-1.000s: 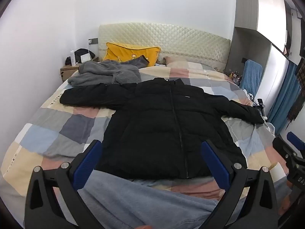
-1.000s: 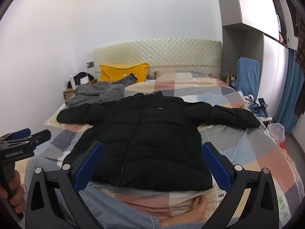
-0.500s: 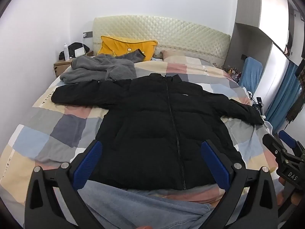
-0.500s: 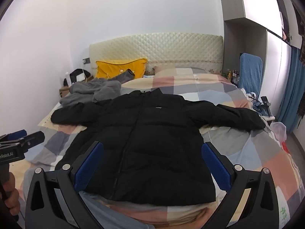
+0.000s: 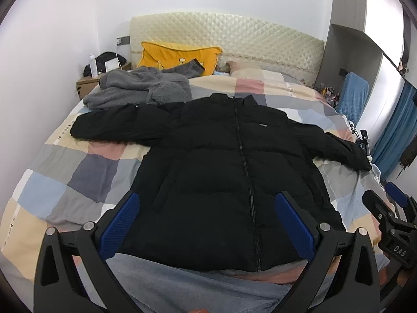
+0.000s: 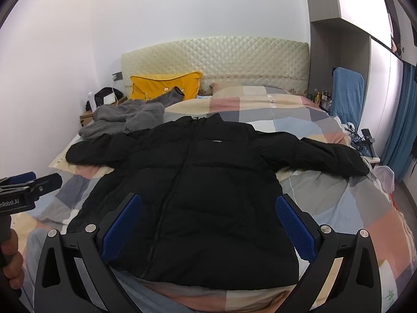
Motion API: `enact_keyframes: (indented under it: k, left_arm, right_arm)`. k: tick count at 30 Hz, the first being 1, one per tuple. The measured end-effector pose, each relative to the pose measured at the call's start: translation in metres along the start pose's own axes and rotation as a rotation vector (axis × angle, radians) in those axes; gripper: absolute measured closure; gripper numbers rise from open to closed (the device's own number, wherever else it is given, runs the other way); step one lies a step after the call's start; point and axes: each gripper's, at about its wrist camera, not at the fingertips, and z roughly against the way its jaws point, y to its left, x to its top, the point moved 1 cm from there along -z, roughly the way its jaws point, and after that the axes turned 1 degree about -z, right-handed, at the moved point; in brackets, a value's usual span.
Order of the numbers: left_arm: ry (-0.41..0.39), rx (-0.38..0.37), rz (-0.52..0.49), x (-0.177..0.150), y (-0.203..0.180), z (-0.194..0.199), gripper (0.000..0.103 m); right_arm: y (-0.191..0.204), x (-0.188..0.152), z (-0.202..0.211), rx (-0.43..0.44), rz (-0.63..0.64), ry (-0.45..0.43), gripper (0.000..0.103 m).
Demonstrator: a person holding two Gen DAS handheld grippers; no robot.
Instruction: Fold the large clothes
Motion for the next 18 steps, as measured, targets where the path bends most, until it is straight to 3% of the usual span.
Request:
enact_keyframes:
  k: [7,18]
  left_arm:
    - [0.038,0.005,-0.028,-0.003,-0.006,-0.008,0.000]
    - [0.029,0.002,-0.023,-0.001,-0.008,-0.003,0.000]
  right_arm:
    - [-0.008,-0.002,-0.004,0.004,-0.015,0.024,0.000]
    - [-0.014,-0.001,0.004,-0.007,-0.017,0.012,0.000]
